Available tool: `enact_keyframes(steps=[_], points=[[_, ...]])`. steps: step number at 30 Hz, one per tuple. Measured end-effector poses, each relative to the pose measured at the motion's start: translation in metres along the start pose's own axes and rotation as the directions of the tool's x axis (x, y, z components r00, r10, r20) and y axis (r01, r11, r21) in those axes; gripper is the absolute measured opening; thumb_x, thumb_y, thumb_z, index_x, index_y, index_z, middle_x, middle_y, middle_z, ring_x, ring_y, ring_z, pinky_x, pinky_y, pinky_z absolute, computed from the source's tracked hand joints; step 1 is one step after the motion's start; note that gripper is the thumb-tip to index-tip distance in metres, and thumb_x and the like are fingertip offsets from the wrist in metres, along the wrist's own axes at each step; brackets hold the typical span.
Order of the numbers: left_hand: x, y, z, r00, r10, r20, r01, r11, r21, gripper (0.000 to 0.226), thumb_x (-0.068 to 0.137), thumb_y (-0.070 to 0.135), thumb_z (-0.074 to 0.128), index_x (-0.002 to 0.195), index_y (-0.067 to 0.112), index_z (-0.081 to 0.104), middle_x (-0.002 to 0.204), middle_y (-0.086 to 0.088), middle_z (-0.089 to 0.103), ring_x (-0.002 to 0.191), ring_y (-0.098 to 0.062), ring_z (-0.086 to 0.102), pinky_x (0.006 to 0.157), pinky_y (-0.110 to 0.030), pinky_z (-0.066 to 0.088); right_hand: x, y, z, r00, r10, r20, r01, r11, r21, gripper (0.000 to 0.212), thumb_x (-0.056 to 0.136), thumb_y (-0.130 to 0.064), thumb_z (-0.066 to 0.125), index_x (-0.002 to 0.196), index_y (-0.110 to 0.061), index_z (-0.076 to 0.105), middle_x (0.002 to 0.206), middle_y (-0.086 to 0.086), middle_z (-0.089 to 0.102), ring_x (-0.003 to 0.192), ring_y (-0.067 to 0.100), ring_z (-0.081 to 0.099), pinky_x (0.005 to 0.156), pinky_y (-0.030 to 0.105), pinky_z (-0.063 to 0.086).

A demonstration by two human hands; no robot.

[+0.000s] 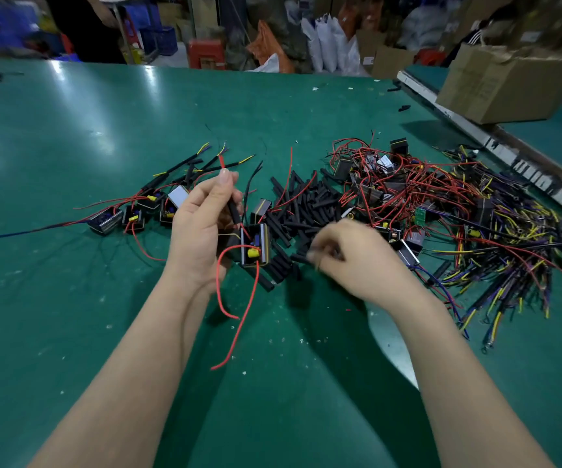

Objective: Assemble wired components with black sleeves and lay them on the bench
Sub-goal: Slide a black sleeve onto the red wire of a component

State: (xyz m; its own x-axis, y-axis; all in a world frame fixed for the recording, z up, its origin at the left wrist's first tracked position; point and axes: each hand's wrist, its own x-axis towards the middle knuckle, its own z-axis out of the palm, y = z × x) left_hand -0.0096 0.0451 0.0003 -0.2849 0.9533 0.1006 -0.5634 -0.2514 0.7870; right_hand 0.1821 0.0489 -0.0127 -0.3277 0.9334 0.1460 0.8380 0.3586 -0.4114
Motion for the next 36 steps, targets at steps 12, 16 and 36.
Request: enact_keyframes(steps=[12, 16, 36], points=[[-0.011, -0.009, 0.004, 0.988, -0.015, 0.152, -0.025, 0.966, 0.257, 0.011, 0.074, 0.030, 0.067, 0.067, 0.022, 0.066, 0.059, 0.007, 0.060, 0.050, -0.002, 0.052, 0.047, -0.012, 0.041, 0.003, -0.022, 0.036, 1.000, -0.011, 0.003, 0.011, 0.961, -0.277, 0.036, 0.098, -0.026, 0.047, 0.132, -0.017, 0.046, 0.121, 0.008, 0.056, 0.113, 0.031, 0.046, 0.087, 0.039, 0.040], [-0.012, -0.015, 0.006, 0.983, -0.037, 0.180, -0.029, 0.936, 0.351, 0.019, 0.087, 0.017, 0.063, 0.068, 0.022, 0.064, 0.059, 0.008, 0.061, 0.051, -0.001, 0.051, 0.047, -0.011, 0.038, 0.005, -0.017, 0.035, 1.000, 0.019, 0.012, -0.015, 0.972, -0.235, 0.034, 0.094, -0.011, 0.050, 0.128, -0.014, 0.053, 0.120, 0.011, 0.052, 0.114, 0.032, 0.047, 0.091, 0.037, 0.042], [-0.023, -0.038, 0.008, 0.939, -0.023, 0.343, -0.180, 0.818, 0.547, 0.008, 0.093, 0.015, 0.057, 0.092, 0.021, 0.054, 0.072, 0.007, 0.068, 0.062, -0.008, 0.060, 0.063, -0.015, 0.047, -0.013, 0.000, -0.012, 0.941, 0.274, 0.198, -0.239, 0.953, -0.184, 0.028, 0.086, -0.025, 0.064, 0.112, -0.032, 0.053, 0.102, 0.001, 0.064, 0.094, 0.027, 0.060, 0.081, 0.041, 0.052]])
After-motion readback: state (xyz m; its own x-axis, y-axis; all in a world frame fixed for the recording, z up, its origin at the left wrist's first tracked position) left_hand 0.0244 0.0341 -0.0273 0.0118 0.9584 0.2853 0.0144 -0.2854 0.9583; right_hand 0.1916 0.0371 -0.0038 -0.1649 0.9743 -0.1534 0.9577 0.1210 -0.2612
